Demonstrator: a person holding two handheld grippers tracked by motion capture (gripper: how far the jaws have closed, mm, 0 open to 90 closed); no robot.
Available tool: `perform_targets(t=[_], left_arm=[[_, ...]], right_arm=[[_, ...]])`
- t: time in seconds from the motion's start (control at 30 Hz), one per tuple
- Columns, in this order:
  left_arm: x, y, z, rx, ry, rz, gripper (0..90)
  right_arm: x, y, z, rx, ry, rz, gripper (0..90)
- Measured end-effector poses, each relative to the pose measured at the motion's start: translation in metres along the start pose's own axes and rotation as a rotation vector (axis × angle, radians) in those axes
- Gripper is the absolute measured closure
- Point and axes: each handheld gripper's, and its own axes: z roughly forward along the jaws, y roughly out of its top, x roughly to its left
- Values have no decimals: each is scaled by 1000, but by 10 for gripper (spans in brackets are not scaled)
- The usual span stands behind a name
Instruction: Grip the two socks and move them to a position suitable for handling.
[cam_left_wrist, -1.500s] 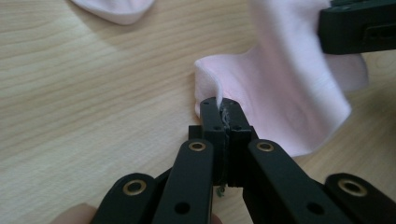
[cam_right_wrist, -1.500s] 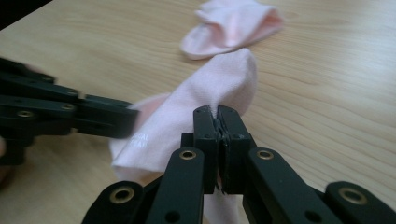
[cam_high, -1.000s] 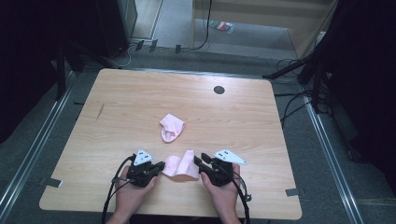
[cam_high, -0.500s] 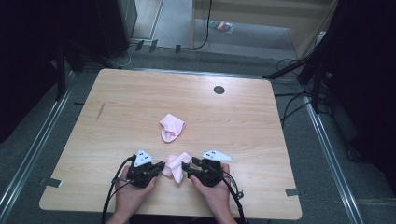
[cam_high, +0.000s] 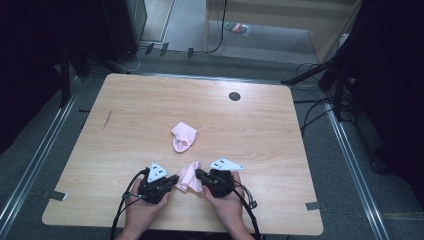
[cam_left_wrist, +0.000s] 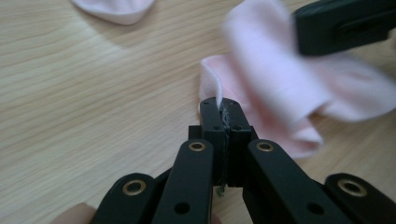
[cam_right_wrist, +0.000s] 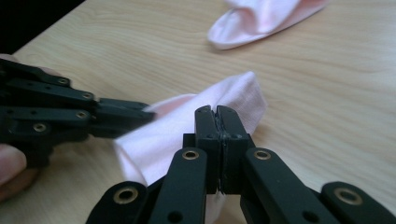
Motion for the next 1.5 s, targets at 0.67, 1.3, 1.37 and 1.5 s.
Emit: perform_targets(t=[0.67,1.3,1.37,1.5], left_arm=[[5,-7,-10,-6,78,-19,900],[23,4,-3,-16,52,-107,900],[23,4,-7,-21,59,-93,900],[25,-1,-16,-24,106,-49,900]], right_arm=[[-50,0,-55,-16,-225,37,710],[-31,-16,-21,59,-178,-54,873],[-33,-14,-25,62,-170,-41,881],[-40,-11,-34,71,-140,-32,892]])
